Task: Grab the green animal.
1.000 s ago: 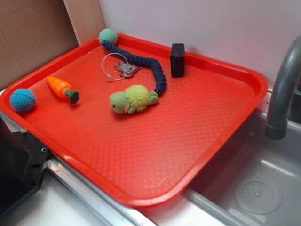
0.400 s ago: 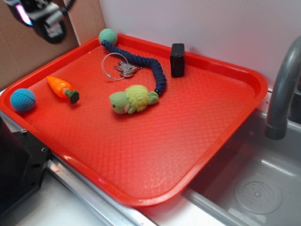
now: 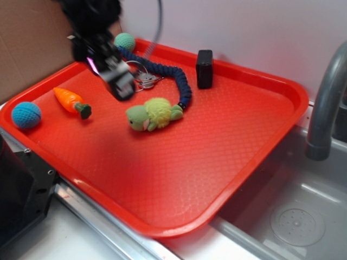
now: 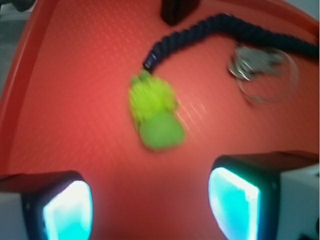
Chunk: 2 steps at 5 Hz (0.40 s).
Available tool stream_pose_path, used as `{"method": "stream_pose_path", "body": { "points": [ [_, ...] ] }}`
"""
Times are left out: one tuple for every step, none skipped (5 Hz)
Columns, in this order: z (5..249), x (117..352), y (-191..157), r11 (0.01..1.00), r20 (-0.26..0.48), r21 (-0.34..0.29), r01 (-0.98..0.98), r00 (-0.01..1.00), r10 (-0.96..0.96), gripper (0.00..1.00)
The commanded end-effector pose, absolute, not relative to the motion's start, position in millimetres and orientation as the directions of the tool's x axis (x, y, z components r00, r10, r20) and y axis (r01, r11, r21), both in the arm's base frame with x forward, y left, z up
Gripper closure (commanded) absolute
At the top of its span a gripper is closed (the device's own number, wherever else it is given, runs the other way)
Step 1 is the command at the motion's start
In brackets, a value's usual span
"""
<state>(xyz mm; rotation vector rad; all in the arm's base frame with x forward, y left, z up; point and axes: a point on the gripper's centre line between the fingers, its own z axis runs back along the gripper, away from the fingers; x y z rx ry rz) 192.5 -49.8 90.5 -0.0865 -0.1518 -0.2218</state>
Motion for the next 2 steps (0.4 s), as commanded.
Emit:
{"method": "stream_pose_path", "body": {
  "points": [
    [38, 224, -63, 0.949, 0.147, 0.043, 0.311, 0.938, -0.314, 0.00],
    [30, 231, -49, 0.949, 0.119, 0.078, 0.305, 0.942, -0.313, 0.00]
  ]
}}
